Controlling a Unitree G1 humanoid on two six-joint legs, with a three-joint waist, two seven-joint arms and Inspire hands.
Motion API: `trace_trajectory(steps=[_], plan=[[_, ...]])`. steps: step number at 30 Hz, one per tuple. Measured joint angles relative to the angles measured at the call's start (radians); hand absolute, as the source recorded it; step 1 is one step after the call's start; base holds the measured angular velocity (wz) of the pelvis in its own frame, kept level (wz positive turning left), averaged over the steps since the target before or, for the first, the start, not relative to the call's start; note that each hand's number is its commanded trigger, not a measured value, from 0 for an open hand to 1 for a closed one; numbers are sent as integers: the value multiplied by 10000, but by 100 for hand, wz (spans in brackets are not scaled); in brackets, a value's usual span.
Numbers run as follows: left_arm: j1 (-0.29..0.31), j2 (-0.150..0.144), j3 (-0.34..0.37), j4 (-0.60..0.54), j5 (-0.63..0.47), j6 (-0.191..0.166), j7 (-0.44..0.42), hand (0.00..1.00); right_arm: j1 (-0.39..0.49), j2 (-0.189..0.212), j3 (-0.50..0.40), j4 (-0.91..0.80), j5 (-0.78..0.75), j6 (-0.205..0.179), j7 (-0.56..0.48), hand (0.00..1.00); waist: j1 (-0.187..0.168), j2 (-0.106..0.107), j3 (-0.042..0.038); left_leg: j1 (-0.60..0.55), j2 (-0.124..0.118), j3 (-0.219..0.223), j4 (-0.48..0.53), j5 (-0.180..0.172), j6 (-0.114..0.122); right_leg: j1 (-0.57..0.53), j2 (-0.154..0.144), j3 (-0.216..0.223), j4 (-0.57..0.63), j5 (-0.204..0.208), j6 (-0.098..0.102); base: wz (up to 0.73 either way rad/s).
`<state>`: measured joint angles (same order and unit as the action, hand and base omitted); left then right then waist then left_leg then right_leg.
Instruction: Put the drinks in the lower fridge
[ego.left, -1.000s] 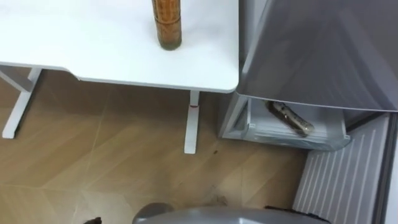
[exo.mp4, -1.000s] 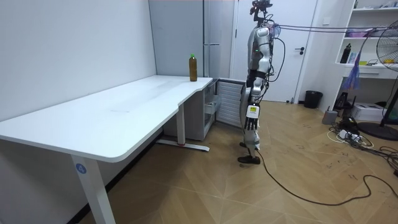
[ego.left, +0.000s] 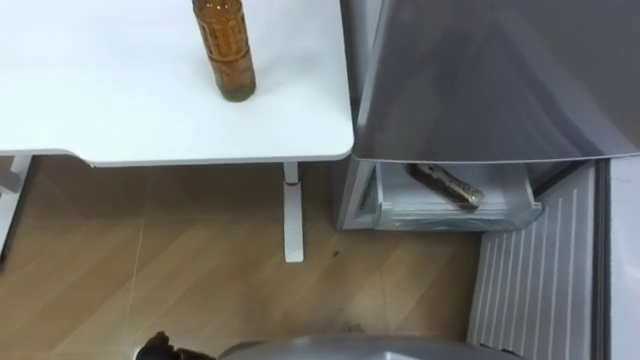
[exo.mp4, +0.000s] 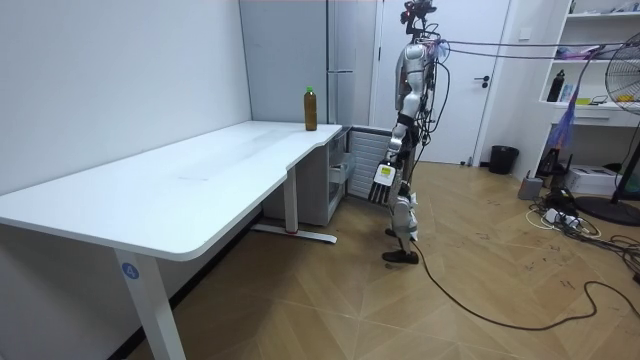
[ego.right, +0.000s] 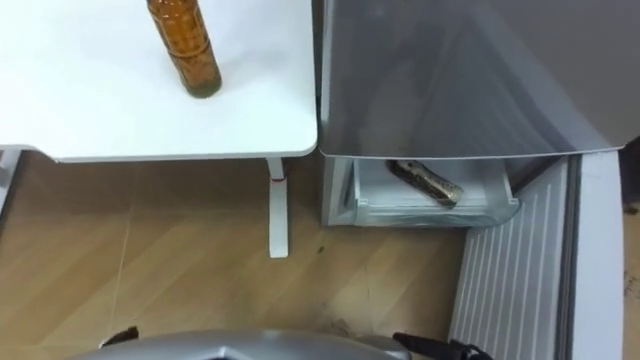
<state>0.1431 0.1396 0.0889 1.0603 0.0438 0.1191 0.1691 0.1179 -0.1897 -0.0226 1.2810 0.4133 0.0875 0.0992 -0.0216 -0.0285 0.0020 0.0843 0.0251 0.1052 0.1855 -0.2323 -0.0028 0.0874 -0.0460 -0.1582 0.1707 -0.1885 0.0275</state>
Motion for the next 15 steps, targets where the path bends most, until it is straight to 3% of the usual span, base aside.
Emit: trace_trajectory(steps=[7,12,15], plan=[[-42,-191,728,-1067,-147,-361,1098,0,25,41,-245,-53,-528,-116,-228,0,-5,85,-18,164,13,45,-48,-1,-2,37,26,125,8,1,-1,-4],[-67,-163,1082,-1814,-1924,-966,2146,0,70,45,-292,-66,-688,-258,-245,0,67,111,-8,457,31,282,-211,-15,-17,191,57,317,2,0,0,-10],[-64,-160,1165,-2041,-2116,-1091,2597,0,91,82,-282,-88,-687,-331,-298,0,56,109,-19,466,66,311,-210,-31,-37,220,103,410,5,4,-8,-11]])
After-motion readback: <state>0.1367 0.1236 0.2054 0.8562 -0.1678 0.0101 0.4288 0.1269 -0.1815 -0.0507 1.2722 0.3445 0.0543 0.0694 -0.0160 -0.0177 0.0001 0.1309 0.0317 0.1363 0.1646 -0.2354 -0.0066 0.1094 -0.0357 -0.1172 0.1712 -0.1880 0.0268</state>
